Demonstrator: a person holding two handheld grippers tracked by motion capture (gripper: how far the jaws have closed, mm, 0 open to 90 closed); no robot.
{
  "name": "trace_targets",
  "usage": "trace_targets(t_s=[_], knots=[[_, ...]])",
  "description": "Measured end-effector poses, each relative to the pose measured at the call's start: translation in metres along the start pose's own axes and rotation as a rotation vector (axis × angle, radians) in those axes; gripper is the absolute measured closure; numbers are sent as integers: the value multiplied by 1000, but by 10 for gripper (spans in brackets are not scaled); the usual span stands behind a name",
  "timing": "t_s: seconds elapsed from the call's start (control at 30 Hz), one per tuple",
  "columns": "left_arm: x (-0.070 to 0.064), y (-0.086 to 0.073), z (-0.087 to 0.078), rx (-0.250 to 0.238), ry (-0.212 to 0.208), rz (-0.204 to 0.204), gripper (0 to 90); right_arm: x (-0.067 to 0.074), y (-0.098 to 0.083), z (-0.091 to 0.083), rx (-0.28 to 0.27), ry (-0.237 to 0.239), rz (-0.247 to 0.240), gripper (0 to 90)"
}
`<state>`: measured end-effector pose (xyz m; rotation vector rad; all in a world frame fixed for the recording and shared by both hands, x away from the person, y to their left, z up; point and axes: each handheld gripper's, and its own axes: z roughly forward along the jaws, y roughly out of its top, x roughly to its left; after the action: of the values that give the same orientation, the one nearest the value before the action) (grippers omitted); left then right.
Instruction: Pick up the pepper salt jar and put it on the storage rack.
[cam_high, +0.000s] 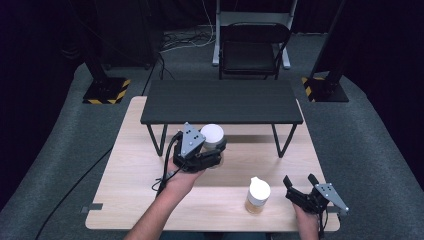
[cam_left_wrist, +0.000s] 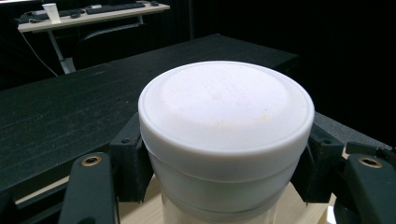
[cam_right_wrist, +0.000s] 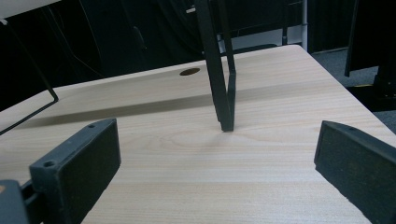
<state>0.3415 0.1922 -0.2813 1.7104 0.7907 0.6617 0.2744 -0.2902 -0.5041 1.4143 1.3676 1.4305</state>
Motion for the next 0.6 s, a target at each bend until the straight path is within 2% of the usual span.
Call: trace_targets(t_s=[0.23,0.6], knots=[[2,9,2,-7,11,3,335,-1,0,0,0,4,5,0],[7,30,8,-20,27,16,335,-2,0,0,-2,8,10,0]])
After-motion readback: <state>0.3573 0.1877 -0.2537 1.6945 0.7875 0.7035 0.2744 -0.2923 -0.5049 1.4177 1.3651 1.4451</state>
